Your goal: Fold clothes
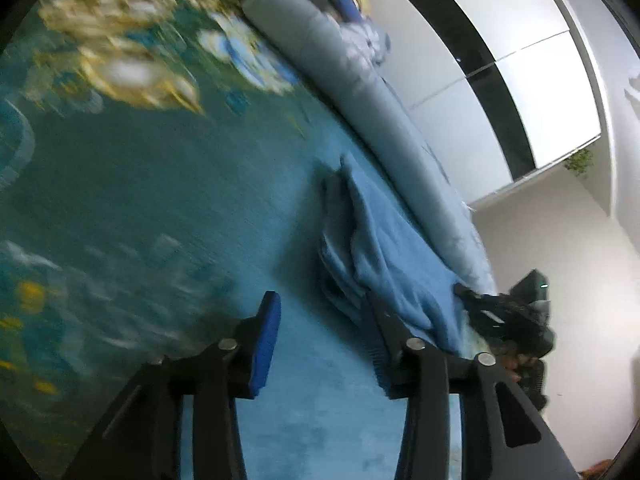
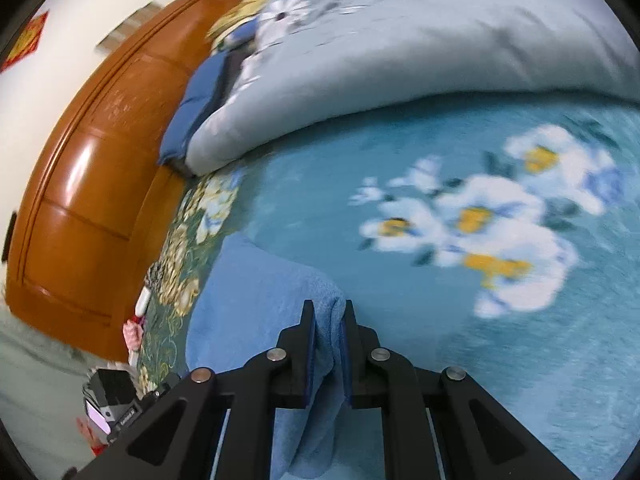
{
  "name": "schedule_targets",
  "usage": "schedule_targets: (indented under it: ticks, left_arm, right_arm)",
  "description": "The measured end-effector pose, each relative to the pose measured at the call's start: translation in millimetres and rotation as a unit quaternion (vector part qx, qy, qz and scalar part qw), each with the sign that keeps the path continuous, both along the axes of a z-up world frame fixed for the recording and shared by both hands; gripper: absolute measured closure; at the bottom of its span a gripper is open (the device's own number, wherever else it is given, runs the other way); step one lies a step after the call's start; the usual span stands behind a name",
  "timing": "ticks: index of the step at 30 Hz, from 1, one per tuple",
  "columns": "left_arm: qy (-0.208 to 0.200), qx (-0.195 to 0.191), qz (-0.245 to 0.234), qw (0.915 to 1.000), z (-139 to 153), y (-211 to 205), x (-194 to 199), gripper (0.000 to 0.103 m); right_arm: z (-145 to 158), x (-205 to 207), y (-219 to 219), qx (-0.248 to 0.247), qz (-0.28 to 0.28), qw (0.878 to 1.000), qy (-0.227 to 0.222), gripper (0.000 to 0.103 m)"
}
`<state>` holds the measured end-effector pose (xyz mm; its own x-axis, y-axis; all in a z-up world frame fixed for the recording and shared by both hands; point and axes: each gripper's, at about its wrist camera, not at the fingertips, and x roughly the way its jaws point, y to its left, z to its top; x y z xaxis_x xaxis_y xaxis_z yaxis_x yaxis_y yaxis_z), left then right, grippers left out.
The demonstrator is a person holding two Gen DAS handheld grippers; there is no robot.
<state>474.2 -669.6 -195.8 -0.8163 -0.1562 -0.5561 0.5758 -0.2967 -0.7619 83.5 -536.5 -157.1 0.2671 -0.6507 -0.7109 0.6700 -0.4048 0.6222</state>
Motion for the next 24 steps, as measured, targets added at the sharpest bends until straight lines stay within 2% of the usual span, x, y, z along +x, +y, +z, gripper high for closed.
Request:
schedule_targets:
  ticks: [4, 8, 12, 13, 16, 20, 24]
  left_arm:
    - [0.041, 0.045, -0.004, 0.9981, -12.3, -0.3, -29.7, 0.055]
    - [0.08, 0.075, 0.014, 0.9939, -23.0, -3.9, -46.1, 0.052]
    - [0.126, 0.072, 0.03, 0.9889, -20.6, -1.8, -53.5, 0.046]
    - [0.127, 0.065, 0.03, 0.9893, -17.2, -0.3, -56.7, 0.042]
    - [0.095, 0.04, 0.015, 0.9945, -9.8, 1.0, -74.7, 0.041]
    - [0.05, 0.04, 0.016, 0.9978, -16.4, -0.8, -91.2, 0.04]
    - [0.044, 0.041, 0.026, 0.9979, -19.5, -3.9, -98.1, 0.04]
  right_arm:
    - [-7.9, -15.7, 20.8, 0.0, -0.007, 1.0, -0.008, 0.092]
    - [-16.6, -29.0, 37.7, 0.002, -0.015, 1.0, -0.019, 0.092]
    - [-29.7, -37.7, 49.1, 0.006, -0.023, 0.999, -0.037, 0.092]
    - [-32.9, -39.4, 50.8, 0.007, -0.024, 0.999, -0.043, 0.092]
    - [-40.4, -42.2, 54.2, 0.004, -0.028, 0.998, -0.057, 0.092]
    - [-45.4, -42.8, 55.5, 0.002, -0.031, 0.997, -0.069, 0.091]
    - [-46.3, -43.3, 56.3, -0.001, -0.031, 0.997, -0.075, 0.091]
